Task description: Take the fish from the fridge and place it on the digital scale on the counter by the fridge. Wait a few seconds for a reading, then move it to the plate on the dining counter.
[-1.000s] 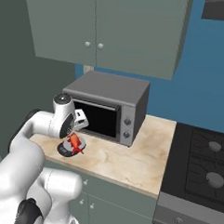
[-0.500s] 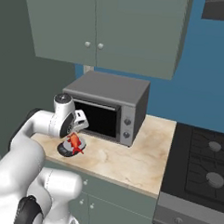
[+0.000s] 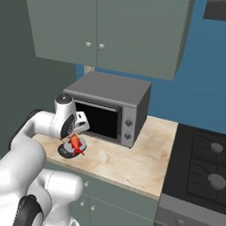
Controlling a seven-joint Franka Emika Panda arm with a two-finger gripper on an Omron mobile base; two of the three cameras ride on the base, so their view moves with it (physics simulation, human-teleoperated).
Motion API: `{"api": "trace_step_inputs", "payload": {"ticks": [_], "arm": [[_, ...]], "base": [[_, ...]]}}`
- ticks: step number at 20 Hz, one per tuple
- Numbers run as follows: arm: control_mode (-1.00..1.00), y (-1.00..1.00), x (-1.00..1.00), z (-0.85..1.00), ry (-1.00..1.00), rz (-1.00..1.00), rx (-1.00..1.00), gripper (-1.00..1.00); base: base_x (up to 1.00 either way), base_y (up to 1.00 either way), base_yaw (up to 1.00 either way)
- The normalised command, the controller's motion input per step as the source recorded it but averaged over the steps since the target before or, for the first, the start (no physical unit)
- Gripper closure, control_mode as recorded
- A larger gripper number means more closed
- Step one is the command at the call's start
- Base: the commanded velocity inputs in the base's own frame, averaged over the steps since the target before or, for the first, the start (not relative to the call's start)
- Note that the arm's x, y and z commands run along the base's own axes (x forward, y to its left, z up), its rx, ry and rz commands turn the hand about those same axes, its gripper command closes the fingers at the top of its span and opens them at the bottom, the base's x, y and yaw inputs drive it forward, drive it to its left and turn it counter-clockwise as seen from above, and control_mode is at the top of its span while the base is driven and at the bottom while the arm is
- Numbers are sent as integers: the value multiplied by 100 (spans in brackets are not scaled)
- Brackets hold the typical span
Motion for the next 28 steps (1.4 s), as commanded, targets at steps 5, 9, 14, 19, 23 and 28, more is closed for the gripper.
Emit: {"api": "trace_step_inputs", "payload": {"ticks": [5,9,14,19,23,28], "arm": [[-100,0,2,-25,0,-3,-1,-100],[-100,0,5,-37,0,-3,-1,-100],[-100,0,12,-29,0,-2,-1,-100],[-100,0,22,-20,0,-1,0,-100],[-100,0,26,-15,0,0,0,-100],[-100,0,15,-25,0,-1,0,-100]], "base": [[0,0,0],[0,0,0],[0,0,0],[0,0,0],[0,0,0],[0,0,0]]}}
